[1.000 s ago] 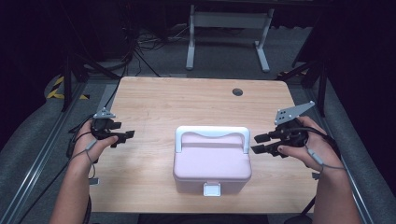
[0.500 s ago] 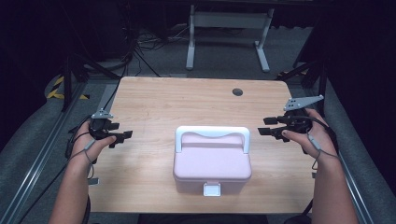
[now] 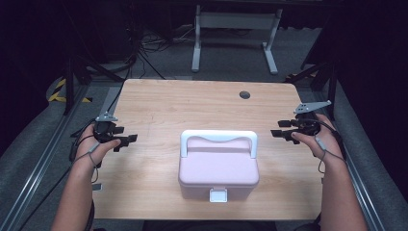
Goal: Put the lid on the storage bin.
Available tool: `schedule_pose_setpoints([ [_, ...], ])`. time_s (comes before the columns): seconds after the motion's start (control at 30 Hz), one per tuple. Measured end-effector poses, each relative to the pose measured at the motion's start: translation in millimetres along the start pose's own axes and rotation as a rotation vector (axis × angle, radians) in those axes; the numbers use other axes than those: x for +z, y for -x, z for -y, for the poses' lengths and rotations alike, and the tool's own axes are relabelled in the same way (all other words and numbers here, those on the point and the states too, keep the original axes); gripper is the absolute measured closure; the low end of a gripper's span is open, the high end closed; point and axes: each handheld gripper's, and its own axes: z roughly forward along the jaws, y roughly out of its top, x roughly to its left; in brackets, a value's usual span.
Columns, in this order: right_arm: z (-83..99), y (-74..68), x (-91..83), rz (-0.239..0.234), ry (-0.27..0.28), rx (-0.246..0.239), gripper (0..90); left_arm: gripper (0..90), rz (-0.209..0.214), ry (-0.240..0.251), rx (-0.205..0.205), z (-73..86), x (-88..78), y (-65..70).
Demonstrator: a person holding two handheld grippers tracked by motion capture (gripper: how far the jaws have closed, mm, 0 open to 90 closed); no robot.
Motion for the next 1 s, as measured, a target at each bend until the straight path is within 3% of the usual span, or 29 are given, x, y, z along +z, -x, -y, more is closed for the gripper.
schedule_pose_setpoints([
  [0.1, 5.2, 7.8, 7.7, 0.032, -0.029, 0.009, 39.7, 29.7, 0.009, 0.004, -0.011, 1.5, 2.0, -1.0],
  [0.7, 29.4, 30.9, 44.6, 0.088, -0.085, 0.098, 36.1, 29.6, 0.015, -0.029, -0.013, 6.7, 13.6, -4.5],
  [0.93, 38.7, 35.9, 59.7, 0.115, -0.151, 0.120, 35.6, 29.3, 0.020, -0.036, -0.008, 6.6, 15.0, -3.6],
  [1.0, 40.6, 37.3, 61.8, 0.124, -0.164, 0.130, 35.5, 33.7, 0.037, -0.028, -0.025, 7.4, 15.4, -3.8],
])
